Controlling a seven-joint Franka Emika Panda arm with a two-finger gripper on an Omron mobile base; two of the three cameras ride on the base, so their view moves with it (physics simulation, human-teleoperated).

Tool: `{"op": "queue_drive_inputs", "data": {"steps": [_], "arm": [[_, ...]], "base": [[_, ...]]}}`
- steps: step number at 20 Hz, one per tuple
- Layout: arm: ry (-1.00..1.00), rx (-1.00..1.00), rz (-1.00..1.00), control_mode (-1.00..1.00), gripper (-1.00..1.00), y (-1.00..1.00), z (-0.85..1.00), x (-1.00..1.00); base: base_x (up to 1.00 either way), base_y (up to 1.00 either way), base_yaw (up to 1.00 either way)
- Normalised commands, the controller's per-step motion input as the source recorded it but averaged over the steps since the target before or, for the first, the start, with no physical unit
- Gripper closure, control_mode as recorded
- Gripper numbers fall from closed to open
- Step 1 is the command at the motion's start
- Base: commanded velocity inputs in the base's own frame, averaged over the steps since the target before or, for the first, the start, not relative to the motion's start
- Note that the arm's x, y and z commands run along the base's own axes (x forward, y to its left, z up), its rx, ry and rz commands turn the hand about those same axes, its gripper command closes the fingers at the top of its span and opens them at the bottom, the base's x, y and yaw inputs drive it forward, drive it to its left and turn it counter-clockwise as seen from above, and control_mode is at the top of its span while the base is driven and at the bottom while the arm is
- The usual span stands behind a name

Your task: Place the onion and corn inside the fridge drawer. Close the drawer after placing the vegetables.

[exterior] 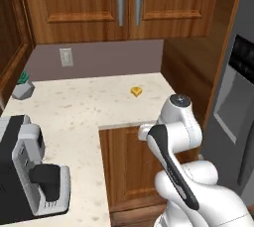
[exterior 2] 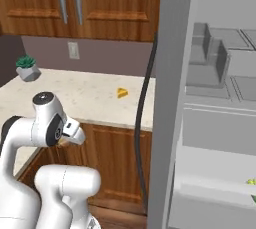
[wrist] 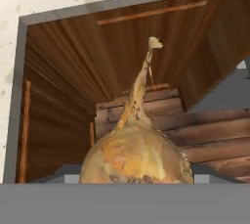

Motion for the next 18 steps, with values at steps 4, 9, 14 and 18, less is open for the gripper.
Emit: {"op": "queue_drive_inputs", "data": {"steps": [4, 9, 14, 18], "arm": [[0.0, 0.0, 0.0, 1.0, 1.0, 0.0, 0.0, 0.0], [0.0, 0.0, 0.0, 1.0, 1.0, 0.0, 0.0, 0.0], [0.0, 0.0, 0.0, 1.0, 1.0, 0.0, 0.0, 0.0], [0.0, 0.0, 0.0, 1.0, 1.0, 0.0, 0.0, 0.0]], "base": [[-1.0, -0.62, 0.0], [-0.94, -0.92, 0.0], [-0.54, -1.0, 0.0], [0.02, -1.0, 0.02]]}}
